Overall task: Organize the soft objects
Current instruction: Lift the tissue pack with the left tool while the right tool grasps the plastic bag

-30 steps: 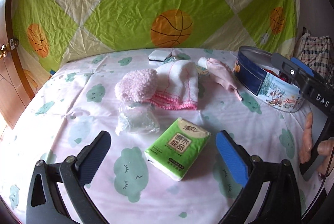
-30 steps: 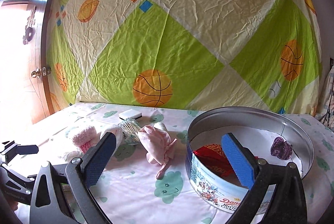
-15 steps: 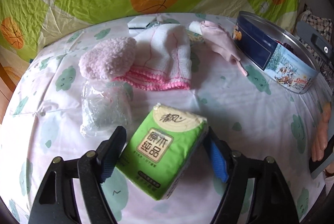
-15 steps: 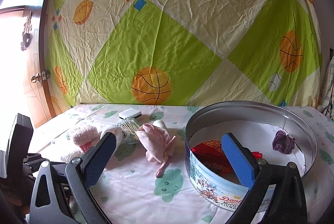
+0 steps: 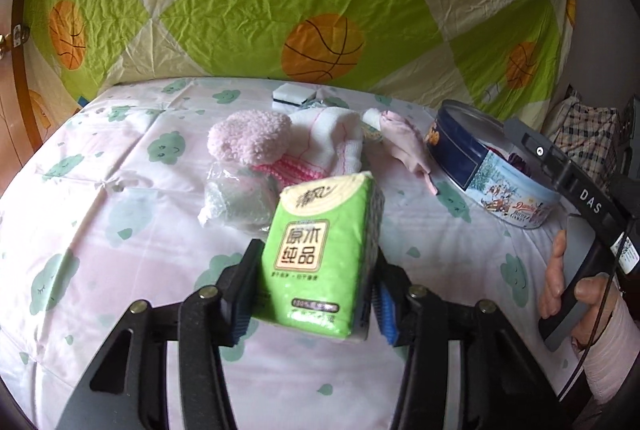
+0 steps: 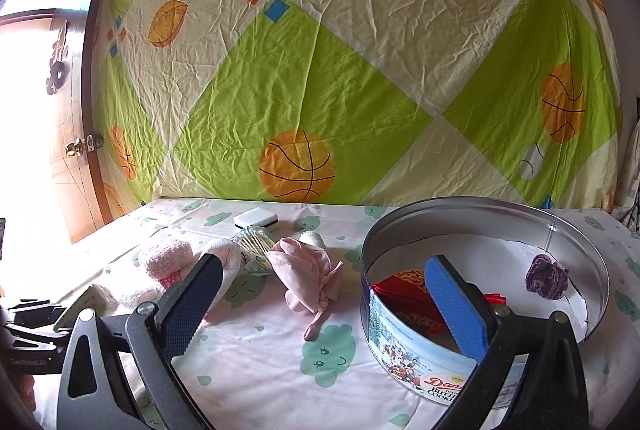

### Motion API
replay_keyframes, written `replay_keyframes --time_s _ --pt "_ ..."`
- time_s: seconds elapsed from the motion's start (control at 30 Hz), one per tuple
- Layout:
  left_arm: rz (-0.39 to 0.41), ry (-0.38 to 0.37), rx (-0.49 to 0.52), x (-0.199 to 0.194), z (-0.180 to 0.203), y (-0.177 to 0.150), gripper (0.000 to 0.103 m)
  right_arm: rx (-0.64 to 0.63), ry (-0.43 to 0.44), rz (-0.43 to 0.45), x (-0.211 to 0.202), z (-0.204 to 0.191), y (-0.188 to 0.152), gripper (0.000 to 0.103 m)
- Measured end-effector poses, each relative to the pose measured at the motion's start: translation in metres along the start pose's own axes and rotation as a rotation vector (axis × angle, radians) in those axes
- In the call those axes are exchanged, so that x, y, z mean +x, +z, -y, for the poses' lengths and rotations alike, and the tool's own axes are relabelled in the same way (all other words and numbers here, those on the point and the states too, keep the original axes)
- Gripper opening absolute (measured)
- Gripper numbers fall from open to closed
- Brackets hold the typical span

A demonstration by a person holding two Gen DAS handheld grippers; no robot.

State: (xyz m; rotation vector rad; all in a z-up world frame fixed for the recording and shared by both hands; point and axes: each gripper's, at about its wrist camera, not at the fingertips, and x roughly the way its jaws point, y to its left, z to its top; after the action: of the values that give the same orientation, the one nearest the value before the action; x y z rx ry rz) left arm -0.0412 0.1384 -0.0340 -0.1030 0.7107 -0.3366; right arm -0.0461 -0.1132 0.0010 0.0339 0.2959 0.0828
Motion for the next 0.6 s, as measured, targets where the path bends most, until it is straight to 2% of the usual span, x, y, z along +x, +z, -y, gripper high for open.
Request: replay_keyframes --time_s 0.13,0.23,0.33,0.37,0.47,0.6 --pt "0.07 0.025 -0.093 -0.021 -0.026 -0.01 0.049 -0.047 0.021 -0.009 0.001 -0.01 0.0 0.102" --pt "0.119 0.108 -0.145 -0.034 -0.048 -0.012 0.049 -0.086 0.049 -0.018 0.005 -0.023 0.0 0.102" --pt "0.142 0.201 -0.186 -0.04 -0.065 -0.01 0.049 -0.065 0.109 -0.054 0.015 -0.04 -0.001 0.102" --pt "0.151 0.217 -0.194 -0.042 -0.069 -0.01 0.049 -0.05 0.143 -0.082 0.021 -0.049 -0.001 0.099" --pt "0.177 0.239 -0.209 -0.047 -0.077 -0.011 0.049 -0.024 0.248 -0.19 0.039 -0.08 -0.005 0.079" --pt "0.196 0.272 -0.212 -0.054 -0.085 -0.013 0.049 -0.038 0.333 -0.335 0.068 -0.136 -0.015 0.077"
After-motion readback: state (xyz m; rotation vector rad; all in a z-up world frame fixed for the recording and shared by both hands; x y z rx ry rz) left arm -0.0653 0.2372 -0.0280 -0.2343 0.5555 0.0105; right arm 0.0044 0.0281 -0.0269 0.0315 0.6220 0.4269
